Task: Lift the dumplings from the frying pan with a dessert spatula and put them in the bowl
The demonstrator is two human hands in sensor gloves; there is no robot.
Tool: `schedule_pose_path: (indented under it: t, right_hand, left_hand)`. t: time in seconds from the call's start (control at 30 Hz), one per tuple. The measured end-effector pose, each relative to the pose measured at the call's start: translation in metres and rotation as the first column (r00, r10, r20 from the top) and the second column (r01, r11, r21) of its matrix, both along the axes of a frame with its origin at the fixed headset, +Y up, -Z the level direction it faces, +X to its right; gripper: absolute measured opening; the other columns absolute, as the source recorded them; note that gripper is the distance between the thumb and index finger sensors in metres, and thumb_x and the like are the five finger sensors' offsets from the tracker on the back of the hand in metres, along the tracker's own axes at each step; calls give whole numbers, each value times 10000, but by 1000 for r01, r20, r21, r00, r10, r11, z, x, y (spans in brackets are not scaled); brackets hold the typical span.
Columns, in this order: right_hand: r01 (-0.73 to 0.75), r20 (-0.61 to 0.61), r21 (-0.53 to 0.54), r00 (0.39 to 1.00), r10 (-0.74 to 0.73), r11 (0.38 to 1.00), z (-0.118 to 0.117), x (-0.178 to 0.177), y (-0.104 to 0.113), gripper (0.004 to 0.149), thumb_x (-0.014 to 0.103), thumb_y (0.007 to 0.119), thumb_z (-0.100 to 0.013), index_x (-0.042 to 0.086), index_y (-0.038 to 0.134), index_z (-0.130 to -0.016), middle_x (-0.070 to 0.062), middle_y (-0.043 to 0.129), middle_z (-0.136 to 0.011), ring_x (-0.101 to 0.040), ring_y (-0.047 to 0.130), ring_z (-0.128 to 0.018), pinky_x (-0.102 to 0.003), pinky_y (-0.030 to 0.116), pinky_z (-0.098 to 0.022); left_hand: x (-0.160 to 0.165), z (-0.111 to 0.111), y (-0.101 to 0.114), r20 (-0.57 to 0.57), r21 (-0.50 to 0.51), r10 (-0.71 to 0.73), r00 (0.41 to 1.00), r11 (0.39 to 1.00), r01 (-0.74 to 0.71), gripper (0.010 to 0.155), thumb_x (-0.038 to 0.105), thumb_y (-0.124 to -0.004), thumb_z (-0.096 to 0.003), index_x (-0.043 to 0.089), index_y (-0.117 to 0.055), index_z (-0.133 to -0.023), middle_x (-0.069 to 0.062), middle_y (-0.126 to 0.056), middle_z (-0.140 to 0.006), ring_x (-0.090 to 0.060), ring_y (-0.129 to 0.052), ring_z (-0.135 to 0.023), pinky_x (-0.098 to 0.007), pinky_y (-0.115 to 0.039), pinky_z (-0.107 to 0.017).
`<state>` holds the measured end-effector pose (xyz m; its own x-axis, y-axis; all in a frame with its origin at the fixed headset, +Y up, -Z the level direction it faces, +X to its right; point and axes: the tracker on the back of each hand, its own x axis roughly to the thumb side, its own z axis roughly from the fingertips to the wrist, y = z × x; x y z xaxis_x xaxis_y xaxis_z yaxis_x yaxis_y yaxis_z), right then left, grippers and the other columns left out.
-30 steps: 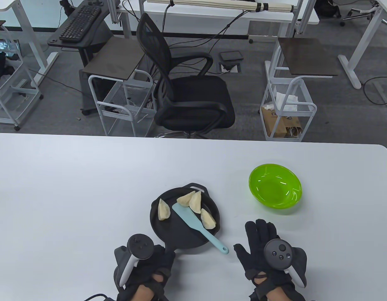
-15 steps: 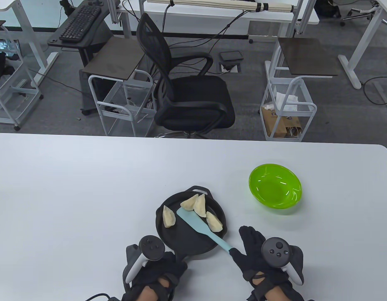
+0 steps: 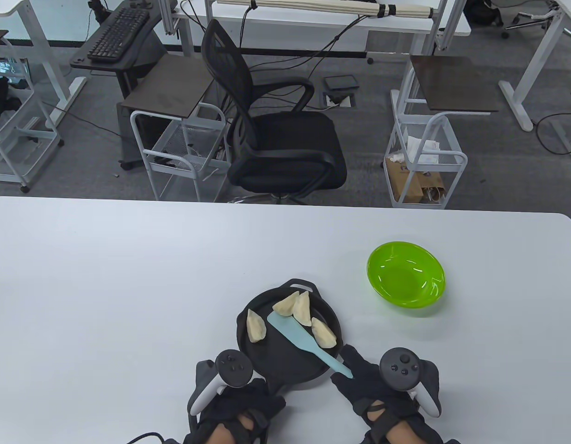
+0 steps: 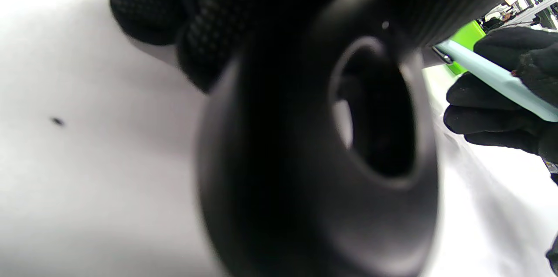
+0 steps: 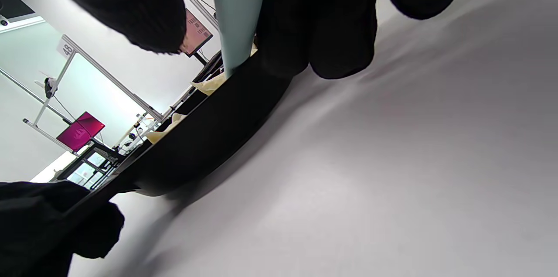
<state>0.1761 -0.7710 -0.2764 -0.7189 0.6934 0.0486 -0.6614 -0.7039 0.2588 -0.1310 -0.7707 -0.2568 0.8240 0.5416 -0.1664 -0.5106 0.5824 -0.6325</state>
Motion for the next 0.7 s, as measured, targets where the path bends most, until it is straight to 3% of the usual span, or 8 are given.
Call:
schedule_pose_path:
  t: [0.23,0.33,0.7]
  right_hand:
    - [-22,32,-20,999,22,1000,-3,-1,-5,630,420,829,-552,81,587,-1023,-97,866,-812,-371,902,-629,-643,591,-678]
    - [66,28,-67,998,-64,996,-1,-1,-4,617,417,828,-556,58,608,-1006,-100,890,-740,-341,915,-517,-636,627,-648]
    - [207,37,-96,978,-205,974,4,3,5,598,410,818,-560,36,635,-988,-114,920,-664,-326,923,-424,-629,662,-611]
  left_hand:
    - [4,0,-3,43,-18,-5,999,1000,6,675,626,-798,-459,182,-678,-953,85,-1075,-512,-164,-1033,-336,-461,-796,-519]
    - [4,0,-3,44,-26,1,999,1000,0,670,622,-792,-465,185,-673,-959,83,-1073,-524,-171,-1031,-346,-460,-792,-519]
    - [3,-1,-3,55,-44,16,998,999,-14,669,622,-778,-470,188,-666,-967,76,-1071,-542,-172,-1028,-362,-457,-788,-516]
